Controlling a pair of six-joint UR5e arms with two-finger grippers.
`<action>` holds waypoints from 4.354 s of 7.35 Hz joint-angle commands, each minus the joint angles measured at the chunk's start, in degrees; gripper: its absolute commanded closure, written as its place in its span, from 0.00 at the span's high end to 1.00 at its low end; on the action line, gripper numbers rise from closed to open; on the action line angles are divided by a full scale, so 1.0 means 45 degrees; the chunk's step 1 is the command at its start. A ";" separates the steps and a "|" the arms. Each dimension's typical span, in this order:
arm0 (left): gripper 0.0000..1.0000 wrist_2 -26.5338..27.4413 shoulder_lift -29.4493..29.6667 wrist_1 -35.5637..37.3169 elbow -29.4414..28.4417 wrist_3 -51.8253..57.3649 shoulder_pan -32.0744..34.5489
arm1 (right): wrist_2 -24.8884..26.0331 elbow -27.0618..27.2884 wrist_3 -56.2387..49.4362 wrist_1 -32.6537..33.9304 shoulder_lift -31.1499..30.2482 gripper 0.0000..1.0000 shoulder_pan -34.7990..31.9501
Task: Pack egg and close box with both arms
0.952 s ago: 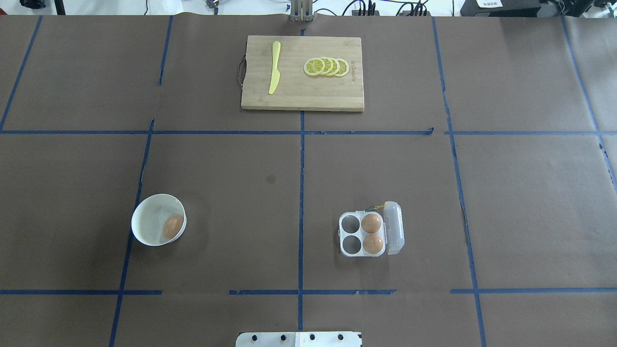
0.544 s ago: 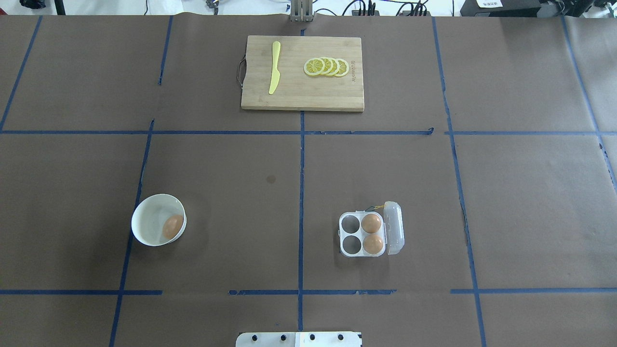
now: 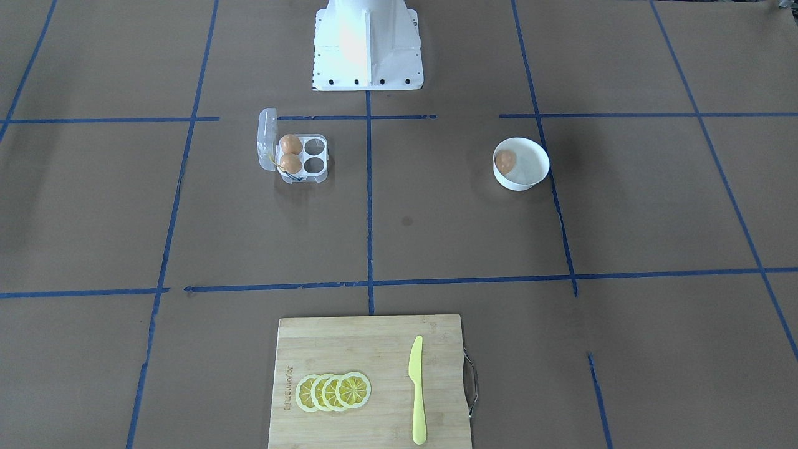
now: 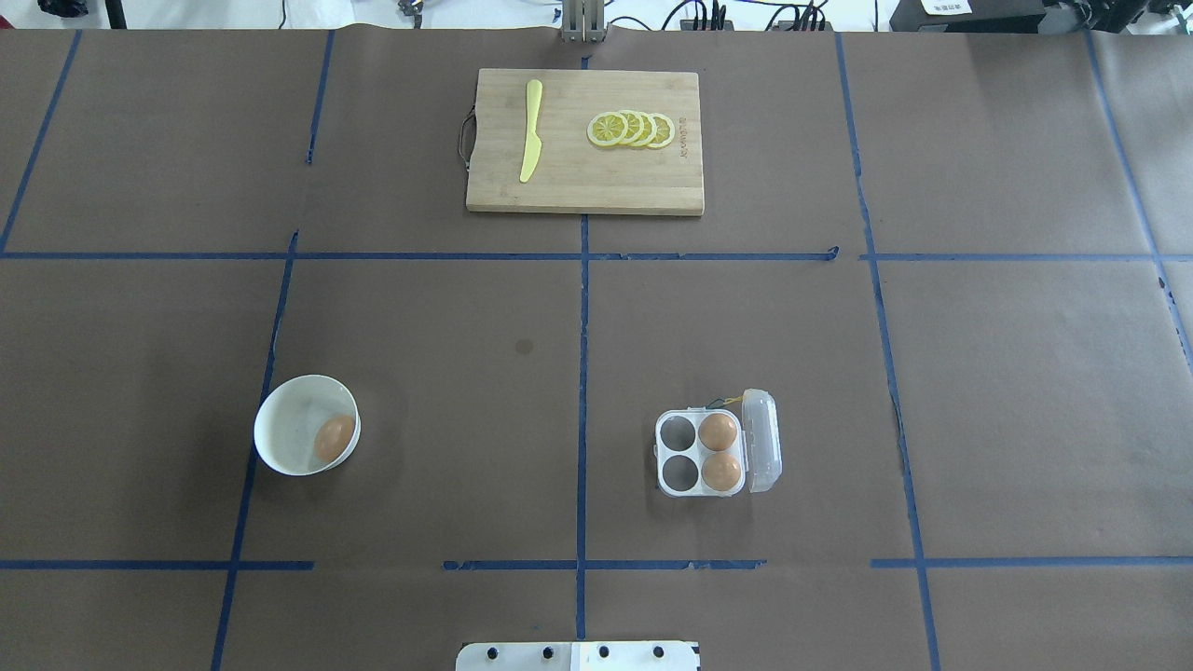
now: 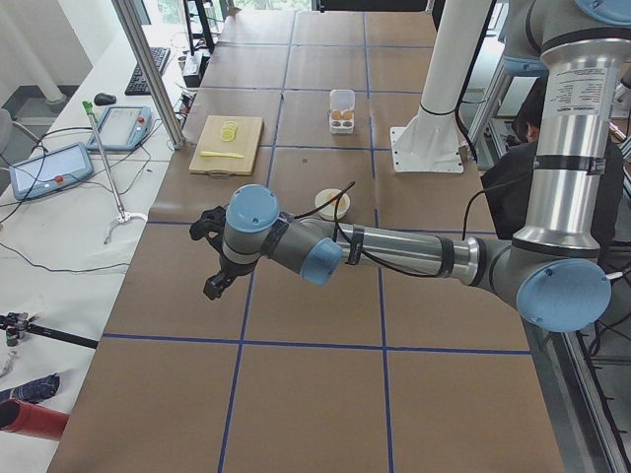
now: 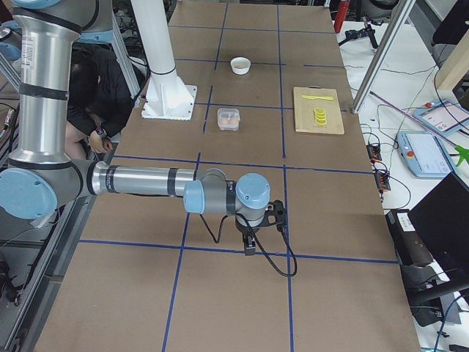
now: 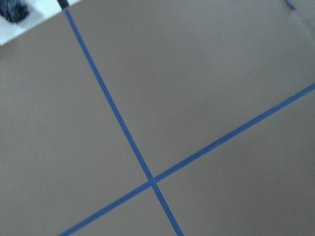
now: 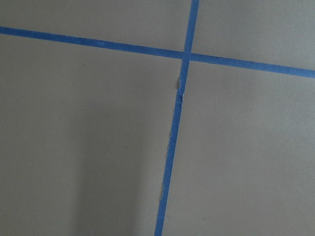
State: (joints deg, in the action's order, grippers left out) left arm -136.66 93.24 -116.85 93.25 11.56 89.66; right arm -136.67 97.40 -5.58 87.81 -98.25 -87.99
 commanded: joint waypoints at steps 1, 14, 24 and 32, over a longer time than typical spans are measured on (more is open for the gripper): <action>1.00 -0.0623 0.0160 -0.2577 -0.0293 -0.3511 -0.0566 | -0.0020 -0.0063 0.0029 -0.0002 -0.0002 1.00 -0.0016; 0.76 0.6990 -0.0524 -0.1963 0.3830 -1.3448 -1.2992 | -0.0098 -0.0121 0.0009 -0.0022 -0.0021 1.00 -0.0016; 0.76 0.7030 0.0081 -0.2003 0.3087 -1.4463 -1.3714 | -0.0059 -0.0160 0.0029 -0.0022 -0.0021 1.00 -0.0016; 0.00 0.6991 0.0316 -0.2003 0.3006 -1.4308 -1.3559 | -0.0020 -0.0160 0.0029 -0.0041 0.0018 1.00 -0.0016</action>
State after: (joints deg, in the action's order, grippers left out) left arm -105.11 94.73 -125.86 106.34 -53.05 28.23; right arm -136.76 96.67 -5.45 87.63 -98.20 -88.04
